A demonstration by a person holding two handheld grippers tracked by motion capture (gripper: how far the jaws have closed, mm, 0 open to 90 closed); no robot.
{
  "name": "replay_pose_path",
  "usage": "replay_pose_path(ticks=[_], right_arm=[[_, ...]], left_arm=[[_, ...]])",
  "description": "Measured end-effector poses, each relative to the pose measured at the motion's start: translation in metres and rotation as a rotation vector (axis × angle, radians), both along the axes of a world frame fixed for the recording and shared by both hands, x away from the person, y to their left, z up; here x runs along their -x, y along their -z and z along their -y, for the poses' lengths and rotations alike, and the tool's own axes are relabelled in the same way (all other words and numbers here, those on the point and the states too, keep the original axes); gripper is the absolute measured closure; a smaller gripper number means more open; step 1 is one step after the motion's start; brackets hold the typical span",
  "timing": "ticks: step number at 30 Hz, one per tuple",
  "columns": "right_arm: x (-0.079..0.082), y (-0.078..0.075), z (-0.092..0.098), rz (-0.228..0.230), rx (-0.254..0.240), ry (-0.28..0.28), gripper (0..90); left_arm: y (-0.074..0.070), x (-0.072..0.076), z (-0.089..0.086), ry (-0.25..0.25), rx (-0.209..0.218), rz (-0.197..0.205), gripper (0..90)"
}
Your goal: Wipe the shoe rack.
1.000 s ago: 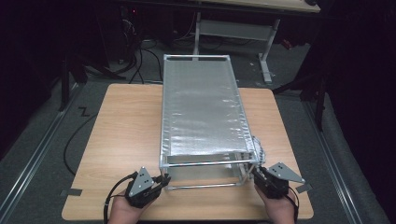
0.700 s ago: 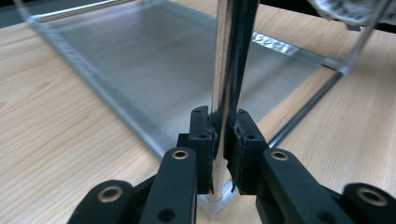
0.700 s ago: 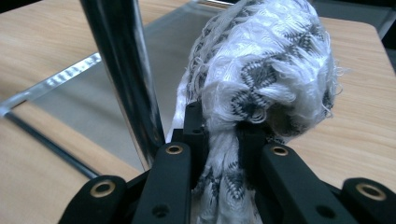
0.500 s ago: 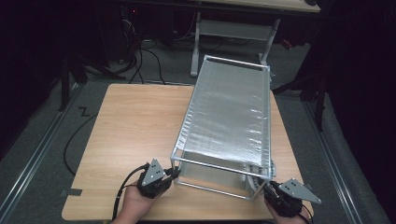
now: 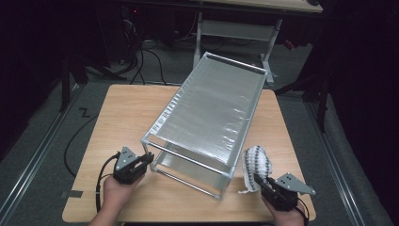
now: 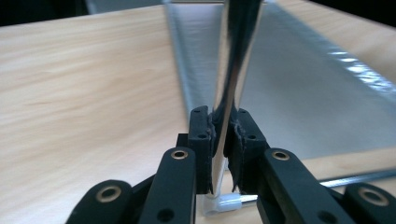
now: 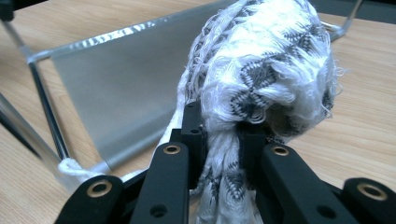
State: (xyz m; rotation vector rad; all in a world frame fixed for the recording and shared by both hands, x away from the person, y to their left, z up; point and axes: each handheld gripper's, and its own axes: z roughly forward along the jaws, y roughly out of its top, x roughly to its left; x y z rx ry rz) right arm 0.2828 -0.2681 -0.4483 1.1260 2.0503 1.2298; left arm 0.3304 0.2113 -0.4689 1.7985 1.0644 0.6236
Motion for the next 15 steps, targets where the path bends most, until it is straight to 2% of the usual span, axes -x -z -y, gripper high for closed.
replay_pose_path(ticks=[4, 7, 10, 11, 13, 15], right_arm=[[-0.007, 0.004, -0.008, -0.012, 0.018, -0.024, 78.2], [-0.011, 0.005, -0.013, -0.025, -0.003, -0.042, 78.1], [-0.016, 0.006, -0.018, -0.026, 0.009, -0.054, 78.0], [-0.017, 0.006, -0.020, -0.026, 0.011, -0.056, 77.9], [-0.020, 0.006, -0.021, -0.028, 0.007, -0.061, 77.8], [-0.023, 0.006, -0.022, -0.028, 0.009, -0.058, 77.7]], left_arm=[[0.002, -0.014, -0.009, -0.066, -0.003, 0.014, 80.3], [0.004, -0.019, -0.013, -0.111, -0.009, -0.012, 72.8], [0.008, -0.009, -0.016, -0.139, -0.005, -0.009, 59.7], [0.008, -0.005, -0.017, -0.150, 0.008, -0.015, 55.6], [0.006, 0.005, -0.020, -0.153, 0.042, -0.026, 50.7], [0.004, 0.016, -0.018, -0.146, 0.033, -0.021, 48.8]])
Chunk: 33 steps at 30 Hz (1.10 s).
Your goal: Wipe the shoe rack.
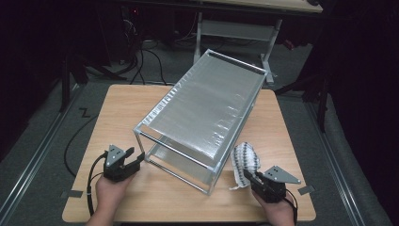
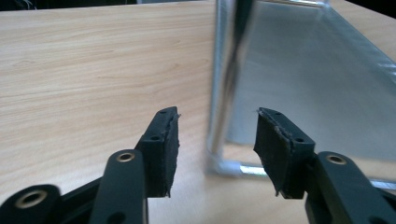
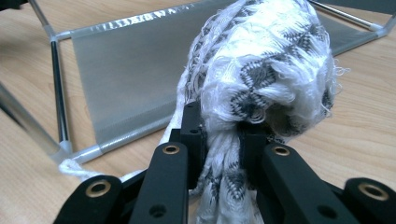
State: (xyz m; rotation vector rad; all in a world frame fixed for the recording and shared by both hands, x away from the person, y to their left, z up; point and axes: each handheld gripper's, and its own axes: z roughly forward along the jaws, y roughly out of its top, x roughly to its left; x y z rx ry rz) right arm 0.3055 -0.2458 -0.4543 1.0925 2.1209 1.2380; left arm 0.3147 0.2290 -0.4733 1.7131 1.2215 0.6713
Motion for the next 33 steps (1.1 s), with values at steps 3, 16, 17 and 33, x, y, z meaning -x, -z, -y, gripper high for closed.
replay_pose_path(ticks=[3, 16, 17, 33], right_arm=[[-0.004, -0.001, -0.001, 0.005, 0.005, -0.005, 77.2], [-0.010, -0.001, 0.002, 0.003, 0.008, 0.023, 76.9], [-0.010, -0.001, 0.004, 0.005, 0.012, 0.026, 76.9], [-0.004, 0.003, 0.021, -0.019, -0.003, 0.074, 76.4]], left_arm=[[-0.002, 0.017, 0.008, 0.034, 0.012, -0.012, 48.3], [-0.006, 0.040, 0.074, 0.311, 0.001, -0.028, 49.2], [-0.006, 0.040, 0.080, 0.328, -0.007, -0.022, 49.1], [-0.008, 0.045, 0.156, 0.529, 0.025, -0.026, 42.8]])
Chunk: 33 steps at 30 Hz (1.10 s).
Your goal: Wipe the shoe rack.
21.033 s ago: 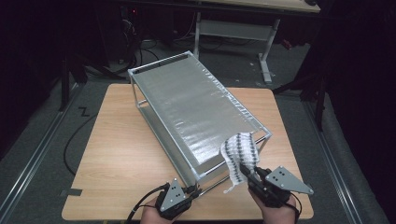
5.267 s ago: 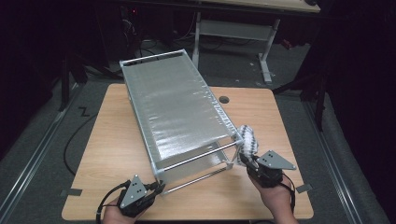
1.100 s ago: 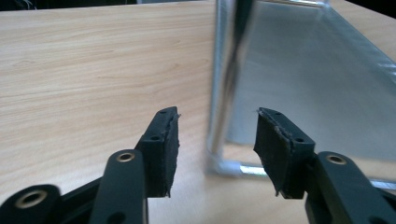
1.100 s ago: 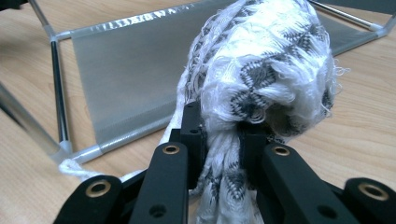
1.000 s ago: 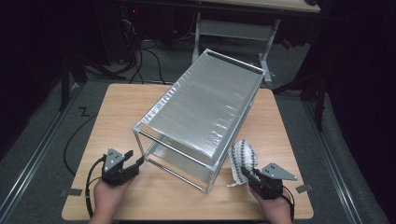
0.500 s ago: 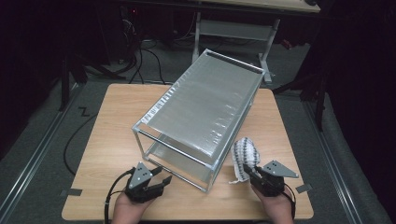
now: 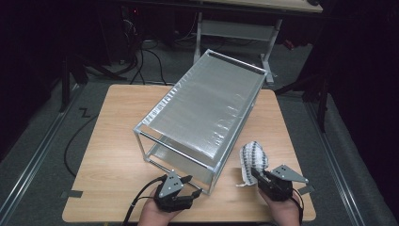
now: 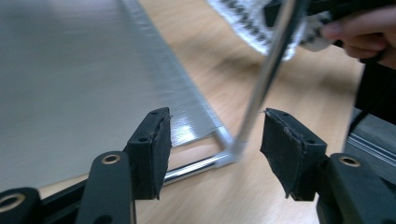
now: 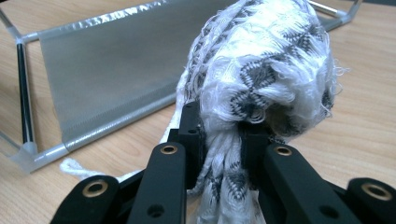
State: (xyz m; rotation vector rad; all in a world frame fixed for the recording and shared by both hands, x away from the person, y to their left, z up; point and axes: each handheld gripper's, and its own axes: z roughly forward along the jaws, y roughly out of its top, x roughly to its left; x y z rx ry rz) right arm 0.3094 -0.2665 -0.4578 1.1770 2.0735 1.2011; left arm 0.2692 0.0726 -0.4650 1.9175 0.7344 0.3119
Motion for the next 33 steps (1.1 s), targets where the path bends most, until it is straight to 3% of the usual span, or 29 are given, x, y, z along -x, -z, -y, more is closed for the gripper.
replay_pose_path(ticks=[5, 13, 16, 17, 19, 21, 25, 33], right_arm=[[-0.002, 0.000, 0.000, -0.001, 0.009, 0.001, 76.5], [-0.002, 0.002, 0.000, -0.010, 0.011, -0.005, 76.5], [-0.003, 0.004, -0.001, -0.016, 0.017, -0.007, 76.5], [-0.003, 0.005, -0.001, -0.019, 0.019, -0.006, 76.5], [-0.003, 0.006, -0.002, -0.022, 0.023, -0.008, 76.5], [-0.004, 0.007, -0.004, -0.026, 0.030, -0.011, 76.5], [-0.006, 0.010, -0.009, -0.037, 0.036, -0.022, 76.5], [-0.014, 0.002, -0.041, -0.022, 0.013, -0.088, 76.6]], left_arm=[[-0.005, -0.001, 0.018, 0.037, 0.007, 0.002, 42.7], [-0.010, 0.001, 0.039, 0.012, -0.010, 0.048, 46.0], [-0.013, 0.000, 0.042, 0.010, 0.007, 0.063, 51.6], [-0.014, -0.001, 0.042, 0.010, 0.015, 0.066, 52.0], [-0.016, 0.001, 0.041, -0.008, 0.018, 0.124, 58.2], [-0.017, 0.002, 0.040, -0.033, 0.021, 0.152, 67.6], [-0.019, 0.004, 0.038, -0.035, 0.024, 0.164, 79.9], [-0.016, 0.017, 0.019, -0.005, 0.028, 0.139, 80.5]])
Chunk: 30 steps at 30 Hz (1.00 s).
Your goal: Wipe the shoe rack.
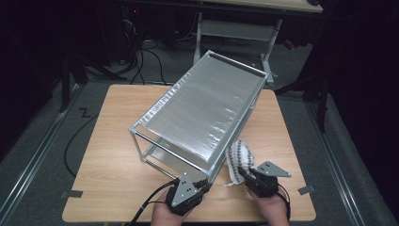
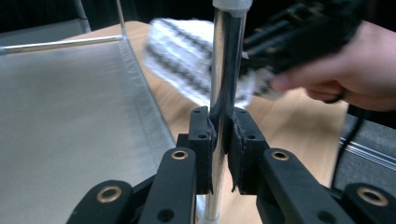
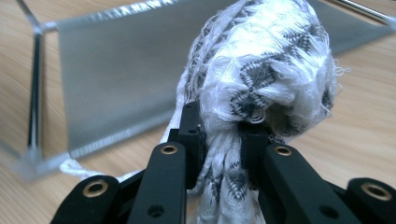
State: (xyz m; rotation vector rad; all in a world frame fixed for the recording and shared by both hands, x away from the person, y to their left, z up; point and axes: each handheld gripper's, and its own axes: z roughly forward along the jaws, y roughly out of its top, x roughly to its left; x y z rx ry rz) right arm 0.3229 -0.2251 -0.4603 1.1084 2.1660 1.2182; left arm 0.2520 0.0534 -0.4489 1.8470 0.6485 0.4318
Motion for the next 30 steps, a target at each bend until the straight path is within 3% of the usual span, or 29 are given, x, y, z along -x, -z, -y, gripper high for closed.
replay_pose_path(ticks=[4, 9, 12, 13, 15, 18, 30], right_arm=[[-0.017, 0.000, -0.029, -0.005, 0.039, -0.034, 76.6], [-0.041, 0.015, -0.066, -0.073, 0.048, -0.069, 76.7], [-0.046, 0.029, -0.083, -0.113, 0.127, -0.089, 76.6], [-0.047, 0.033, -0.085, -0.119, 0.147, -0.107, 76.5], [-0.047, 0.034, -0.086, -0.134, 0.133, -0.109, 77.0], [-0.045, 0.033, -0.086, -0.147, 0.142, -0.115, 78.0], [-0.030, 0.035, -0.091, -0.121, 0.147, -0.117, 78.4]], left_arm=[[-0.001, 0.006, -0.011, 0.036, 0.003, -0.018, 80.3], [-0.003, 0.013, -0.025, 0.040, 0.003, -0.019, 80.4], [-0.003, 0.015, -0.033, 0.053, -0.017, -0.030, 80.2], [-0.003, 0.015, -0.036, 0.056, -0.017, -0.027, 80.2], [-0.003, 0.015, -0.041, 0.061, -0.015, -0.039, 80.2], [-0.006, 0.017, -0.046, 0.066, -0.048, -0.037, 80.5], [-0.009, 0.020, -0.067, 0.043, -0.064, -0.044, 80.6]])
